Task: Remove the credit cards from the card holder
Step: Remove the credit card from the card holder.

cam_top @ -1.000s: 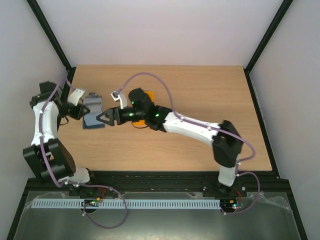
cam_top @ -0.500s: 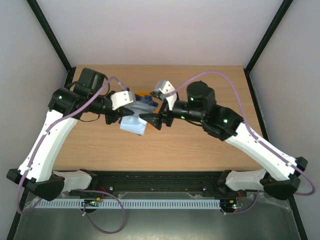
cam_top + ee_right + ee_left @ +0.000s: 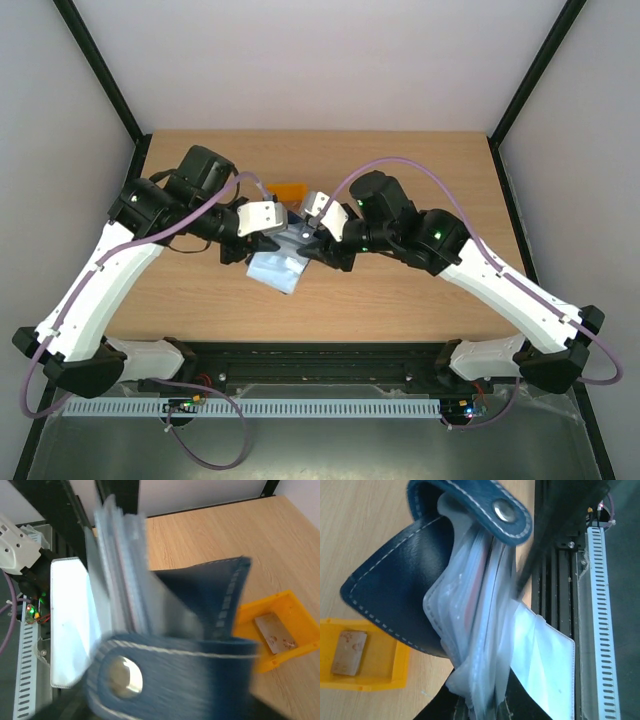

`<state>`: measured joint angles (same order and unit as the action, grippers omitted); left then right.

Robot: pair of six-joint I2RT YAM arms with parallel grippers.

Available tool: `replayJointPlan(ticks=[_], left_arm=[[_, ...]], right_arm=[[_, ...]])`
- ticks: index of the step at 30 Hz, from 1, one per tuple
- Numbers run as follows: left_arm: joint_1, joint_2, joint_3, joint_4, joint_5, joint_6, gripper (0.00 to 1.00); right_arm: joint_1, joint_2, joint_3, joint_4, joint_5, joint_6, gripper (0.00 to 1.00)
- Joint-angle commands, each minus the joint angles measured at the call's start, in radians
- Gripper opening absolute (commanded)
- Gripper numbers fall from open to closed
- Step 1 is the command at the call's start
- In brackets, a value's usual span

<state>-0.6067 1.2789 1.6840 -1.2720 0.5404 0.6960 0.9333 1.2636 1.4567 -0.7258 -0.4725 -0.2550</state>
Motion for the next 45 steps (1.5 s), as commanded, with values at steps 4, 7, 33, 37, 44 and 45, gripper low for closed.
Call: replayJointPlan(ticks=[4, 7, 33, 37, 44, 45], left_arm=[[-0.004, -0.015, 0.013, 0.002, 0.017, 0.008, 0.18], [0.061, -0.048, -0.034, 0.133, -0.018, -0.100, 0.96], [0.489, -0.082, -0.081, 0.227, 0.585, -0.273, 0.48], [0.494, -0.087, -0.083, 0.213, 0.612, -0.265, 0.09], [0.493, -0.094, -0.108, 0.220, 0.529, -0.259, 0.02], [0.493, -0.094, -0.112, 0.227, 0.513, -0.270, 0.02]], right_arm=[[0.000, -0.042, -0.001, 0.082, -0.041, 0.056, 0.02], [-0.029, -0.085, -0.060, 0.241, 0.015, 0.174, 0.02], [-0.045, -0.084, -0.427, 1.283, -0.111, 0.752, 0.02], [-0.044, -0.064, -0.412, 1.264, -0.155, 0.746, 0.13], [-0.083, -0.100, -0.363, 1.092, -0.104, 0.674, 0.68], [-0.094, -0.100, -0.349, 1.060, -0.108, 0.658, 0.69]])
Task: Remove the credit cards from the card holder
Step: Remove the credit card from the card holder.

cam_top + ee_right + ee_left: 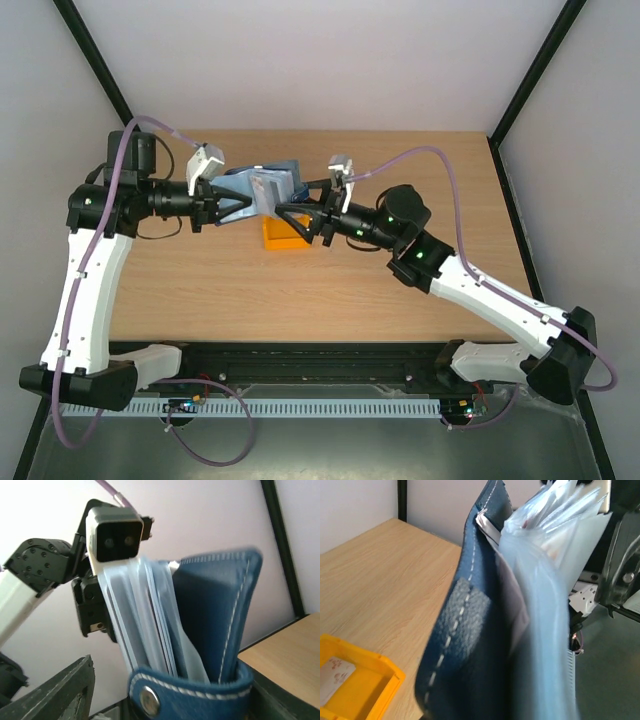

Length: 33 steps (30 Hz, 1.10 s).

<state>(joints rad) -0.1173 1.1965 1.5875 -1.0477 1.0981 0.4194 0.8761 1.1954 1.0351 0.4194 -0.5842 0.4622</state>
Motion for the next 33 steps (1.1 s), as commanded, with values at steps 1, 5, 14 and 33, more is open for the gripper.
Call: replayJointPlan(ticks=[1, 5, 14, 33], left_arm=[[0.002, -0.012, -0.018, 0.006, -0.056, 0.004, 0.02], [0.000, -0.014, -0.017, -0.010, -0.046, 0.026, 0.02], [-0.002, -0.009, -0.015, -0.009, -0.037, 0.024, 0.02], [-0.002, -0.015, -0.028, -0.027, -0.008, 0.058, 0.02]], right_arm=[[-0.046, -0.031, 0.086, -0.114, 0.000, -0.073, 0.70], [-0.082, -0.043, 0.114, -0.189, 0.011, -0.108, 0.71], [-0.091, -0.021, 0.135, -0.231, -0.002, -0.129, 0.71], [-0.060, 0.102, 0.178, -0.198, 0.010, -0.093, 0.56]])
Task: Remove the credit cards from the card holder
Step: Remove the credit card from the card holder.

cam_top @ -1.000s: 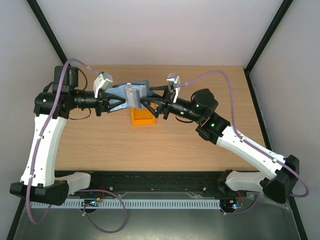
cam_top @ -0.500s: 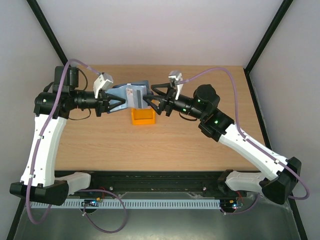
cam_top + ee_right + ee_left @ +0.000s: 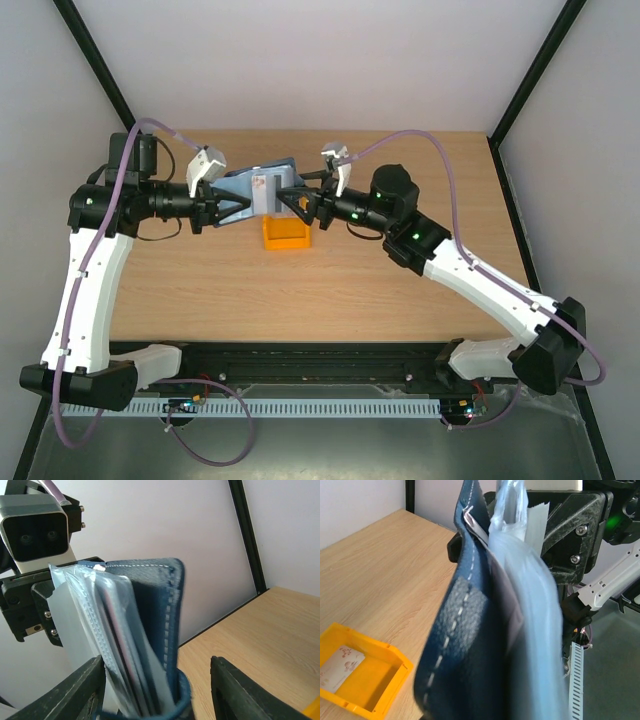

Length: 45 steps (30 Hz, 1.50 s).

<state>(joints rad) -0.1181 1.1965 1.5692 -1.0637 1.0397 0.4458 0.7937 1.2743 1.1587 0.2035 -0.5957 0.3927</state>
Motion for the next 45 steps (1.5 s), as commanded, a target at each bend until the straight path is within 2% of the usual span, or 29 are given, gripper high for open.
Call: replayJointPlan(ticks=[1, 7, 10, 12, 17, 20, 21, 22, 24, 26, 28, 30, 33, 35, 37, 39, 42, 43, 45], left_arm=[[-0.002, -0.015, -0.011, -0.014, 0.055, 0.035, 0.02], [-0.002, -0.015, -0.018, -0.016, 0.064, 0.044, 0.02], [-0.002, -0.017, -0.028, -0.008, 0.062, 0.035, 0.02], [-0.002, -0.018, -0.033, 0.003, 0.056, 0.024, 0.02], [-0.002, -0.020, -0.043, 0.035, 0.022, -0.010, 0.09], [0.000, -0.021, -0.044, 0.038, 0.007, -0.014, 0.12], [0.000, -0.021, -0.047, 0.044, 0.004, -0.019, 0.15], [0.000, -0.021, -0.050, 0.045, 0.003, -0.021, 0.24], [0.000, -0.021, -0.058, 0.049, 0.008, -0.022, 0.50], [-0.001, -0.023, -0.071, 0.036, 0.035, -0.002, 0.65], [-0.003, -0.024, -0.086, 0.029, 0.066, 0.015, 0.75], [-0.014, -0.026, -0.100, 0.029, 0.069, 0.021, 0.80], [-0.038, -0.023, -0.118, 0.039, 0.065, 0.019, 0.82], [-0.049, -0.020, -0.122, 0.057, 0.058, 0.002, 0.80], [-0.057, -0.016, -0.125, 0.081, 0.037, -0.025, 0.69], [-0.061, -0.015, -0.129, 0.106, 0.019, -0.054, 0.52], [-0.061, -0.015, -0.133, 0.128, 0.017, -0.079, 0.17], [-0.059, -0.017, -0.134, 0.134, 0.018, -0.089, 0.07], [-0.050, -0.021, -0.139, 0.145, 0.030, -0.101, 0.02]], right_arm=[[0.031, 0.030, 0.061, 0.018, 0.025, -0.034, 0.56], [0.082, 0.091, 0.128, 0.000, 0.021, -0.077, 0.55], [0.100, 0.111, 0.150, 0.000, 0.021, -0.080, 0.50], [0.107, 0.118, 0.157, 0.003, 0.023, -0.076, 0.43], [0.114, 0.121, 0.156, -0.006, 0.065, -0.055, 0.04], [0.115, 0.108, 0.148, -0.007, 0.087, -0.050, 0.02], [0.115, 0.105, 0.147, -0.007, 0.087, -0.048, 0.02], [0.114, 0.102, 0.148, -0.007, 0.087, -0.044, 0.02], [0.114, 0.100, 0.152, -0.007, 0.087, -0.034, 0.02], [0.115, 0.100, 0.155, -0.003, 0.086, -0.022, 0.02], [0.115, 0.099, 0.153, 0.017, 0.074, -0.004, 0.02], [0.114, 0.101, 0.154, 0.048, 0.049, 0.022, 0.02], [0.114, 0.109, 0.161, 0.106, 0.021, 0.078, 0.02], [0.115, 0.118, 0.164, 0.141, 0.001, 0.110, 0.02], [0.115, 0.127, 0.164, 0.168, -0.016, 0.138, 0.02], [0.115, 0.137, 0.164, 0.175, -0.028, 0.147, 0.02], [0.115, 0.139, 0.162, 0.165, -0.055, 0.138, 0.02], [0.114, 0.135, 0.159, 0.158, -0.067, 0.131, 0.08], [0.103, 0.117, 0.144, 0.158, -0.098, 0.122, 0.34]])
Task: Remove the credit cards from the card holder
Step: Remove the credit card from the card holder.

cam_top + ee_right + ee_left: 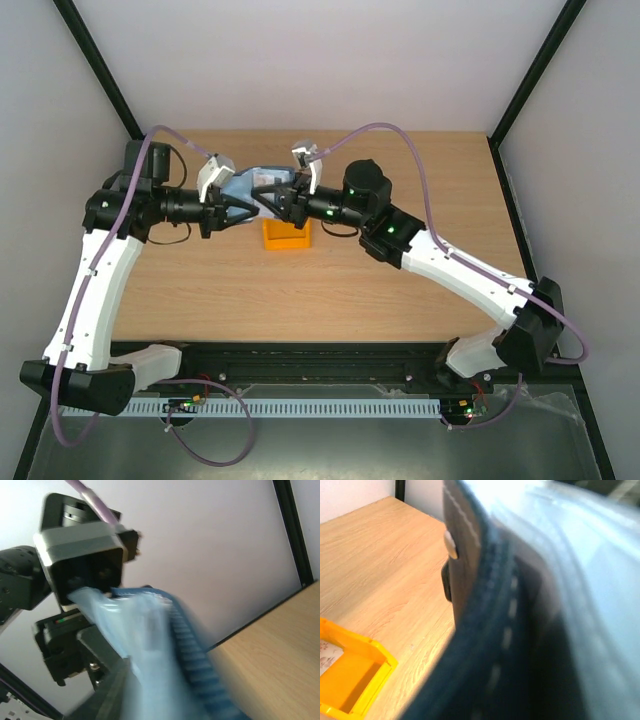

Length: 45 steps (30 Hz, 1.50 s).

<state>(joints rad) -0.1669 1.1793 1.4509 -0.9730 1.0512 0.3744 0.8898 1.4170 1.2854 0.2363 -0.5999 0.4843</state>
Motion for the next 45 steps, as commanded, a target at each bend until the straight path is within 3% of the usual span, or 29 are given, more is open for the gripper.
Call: replayJointPlan(ticks=[1, 2, 4, 9, 14, 24, 30, 36, 45], left_arm=[[0.006, -0.006, -0.024, 0.054, 0.033, -0.030, 0.02], [0.012, -0.008, -0.026, 0.052, 0.045, -0.025, 0.02], [0.017, -0.013, -0.022, 0.033, 0.067, -0.002, 0.02], [0.017, -0.011, -0.012, 0.010, 0.070, 0.028, 0.02], [0.017, -0.013, -0.012, -0.004, 0.071, 0.046, 0.02], [0.017, -0.014, -0.006, -0.030, 0.076, 0.078, 0.02], [0.018, -0.007, -0.007, -0.030, 0.080, 0.080, 0.02], [0.018, -0.004, -0.012, -0.015, 0.069, 0.062, 0.02], [0.017, -0.001, -0.022, -0.009, 0.060, 0.052, 0.02]], right_arm=[[-0.006, -0.042, 0.003, 0.125, -0.104, 0.031, 0.47], [-0.029, -0.061, -0.014, 0.124, -0.111, 0.033, 0.57], [-0.090, -0.109, -0.059, 0.113, -0.112, 0.038, 0.63], [-0.163, -0.183, -0.096, -0.030, -0.103, -0.079, 0.67], [-0.166, -0.200, -0.061, -0.157, -0.081, -0.170, 0.62], [-0.166, -0.141, -0.022, -0.214, -0.057, -0.183, 0.48], [-0.166, -0.123, -0.023, -0.188, -0.092, -0.167, 0.48], [-0.159, -0.098, -0.030, -0.135, -0.225, -0.141, 0.58], [-0.099, -0.041, -0.001, -0.078, -0.225, -0.125, 0.62]])
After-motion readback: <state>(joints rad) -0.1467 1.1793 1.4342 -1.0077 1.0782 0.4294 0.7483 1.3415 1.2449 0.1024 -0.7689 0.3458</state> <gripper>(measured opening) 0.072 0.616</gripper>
